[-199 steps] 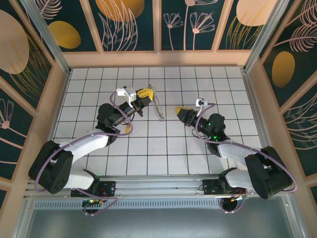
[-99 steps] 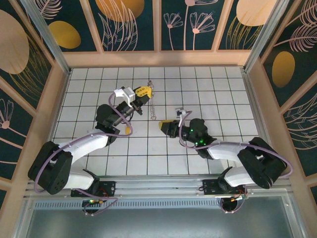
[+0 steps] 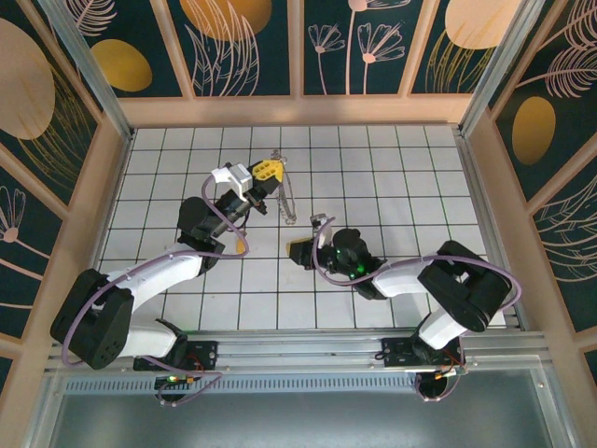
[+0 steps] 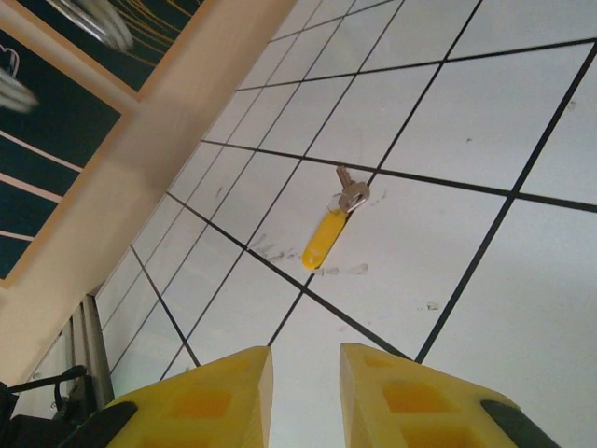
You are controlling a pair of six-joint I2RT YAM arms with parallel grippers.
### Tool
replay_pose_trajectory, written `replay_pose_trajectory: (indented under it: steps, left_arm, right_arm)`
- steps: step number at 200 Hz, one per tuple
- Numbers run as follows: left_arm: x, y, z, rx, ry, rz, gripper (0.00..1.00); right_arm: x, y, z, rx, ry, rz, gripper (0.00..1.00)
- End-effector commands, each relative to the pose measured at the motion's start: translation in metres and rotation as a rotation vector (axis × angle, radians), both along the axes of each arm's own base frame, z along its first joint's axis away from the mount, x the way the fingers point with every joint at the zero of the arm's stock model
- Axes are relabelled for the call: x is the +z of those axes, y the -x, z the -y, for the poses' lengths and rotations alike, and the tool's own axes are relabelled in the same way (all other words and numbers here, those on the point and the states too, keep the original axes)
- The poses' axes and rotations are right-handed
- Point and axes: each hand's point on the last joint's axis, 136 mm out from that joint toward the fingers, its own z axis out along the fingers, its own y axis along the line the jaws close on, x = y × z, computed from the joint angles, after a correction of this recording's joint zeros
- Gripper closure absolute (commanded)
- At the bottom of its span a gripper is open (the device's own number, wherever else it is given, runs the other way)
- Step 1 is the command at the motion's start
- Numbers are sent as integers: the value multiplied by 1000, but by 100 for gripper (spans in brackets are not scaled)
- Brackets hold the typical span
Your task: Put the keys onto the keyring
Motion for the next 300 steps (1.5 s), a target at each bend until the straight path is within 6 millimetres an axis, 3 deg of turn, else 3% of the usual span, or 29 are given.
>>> replay_pose_trajectory:
  steps: [1, 39, 106, 145, 165, 191, 234, 300]
  left_arm:
    - [31, 8, -8, 27, 56, 98, 100]
    - [30, -7, -13, 95, 74, 65, 100]
    - [35, -37, -22, 240, 85, 60, 100]
    - [48, -57, -34, 296, 96, 61, 100]
    - [56, -68, -46, 318, 117, 58, 100]
    - [66, -76, -58, 338, 133, 63, 100]
    - [71, -84, -71, 366, 136, 68, 100]
    - [74, -99, -82, 388, 155, 70, 100]
  right_arm:
    - [7, -2, -11, 11, -5, 39, 74]
    - [2, 6, -20, 29, 32, 50, 75]
    - [-27, 14, -65, 96, 170, 61, 71]
    - [-51, -2, -86, 86, 277, 78, 69]
    - [-59, -10, -99, 89, 315, 92, 58]
    - [-64, -21, -117, 94, 342, 99, 53]
    - [-70, -42, -137, 33, 370, 42, 56]
    - [-83, -68, -147, -135, 430, -122, 59]
